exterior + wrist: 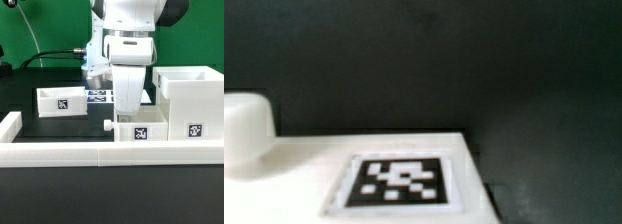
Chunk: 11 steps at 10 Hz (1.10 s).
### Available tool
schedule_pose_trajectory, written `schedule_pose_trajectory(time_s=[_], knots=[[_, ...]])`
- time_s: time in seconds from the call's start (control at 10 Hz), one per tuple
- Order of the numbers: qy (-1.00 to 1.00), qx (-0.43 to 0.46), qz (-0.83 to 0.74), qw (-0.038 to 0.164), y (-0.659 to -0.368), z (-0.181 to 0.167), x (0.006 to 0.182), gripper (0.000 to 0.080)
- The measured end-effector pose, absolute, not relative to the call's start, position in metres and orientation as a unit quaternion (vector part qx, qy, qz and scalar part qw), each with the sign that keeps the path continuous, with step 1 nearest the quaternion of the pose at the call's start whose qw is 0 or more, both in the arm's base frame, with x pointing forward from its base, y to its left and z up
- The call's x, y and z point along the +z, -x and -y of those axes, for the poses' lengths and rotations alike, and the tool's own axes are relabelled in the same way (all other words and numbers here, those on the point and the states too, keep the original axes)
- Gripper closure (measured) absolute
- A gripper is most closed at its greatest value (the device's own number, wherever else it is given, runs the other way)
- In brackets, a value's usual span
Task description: Assemble drawer
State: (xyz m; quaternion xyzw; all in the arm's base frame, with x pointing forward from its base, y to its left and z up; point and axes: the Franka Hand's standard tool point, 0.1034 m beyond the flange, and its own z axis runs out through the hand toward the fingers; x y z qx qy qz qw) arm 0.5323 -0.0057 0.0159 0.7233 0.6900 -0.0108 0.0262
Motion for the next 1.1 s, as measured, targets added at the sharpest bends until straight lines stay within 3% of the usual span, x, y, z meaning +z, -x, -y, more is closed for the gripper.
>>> schedule_pose_trajectory(time_s=[1.1], knots=[[-0.719, -0.017, -0.694, 0.027, -0.5288, -0.0030, 0.0120, 0.0755]])
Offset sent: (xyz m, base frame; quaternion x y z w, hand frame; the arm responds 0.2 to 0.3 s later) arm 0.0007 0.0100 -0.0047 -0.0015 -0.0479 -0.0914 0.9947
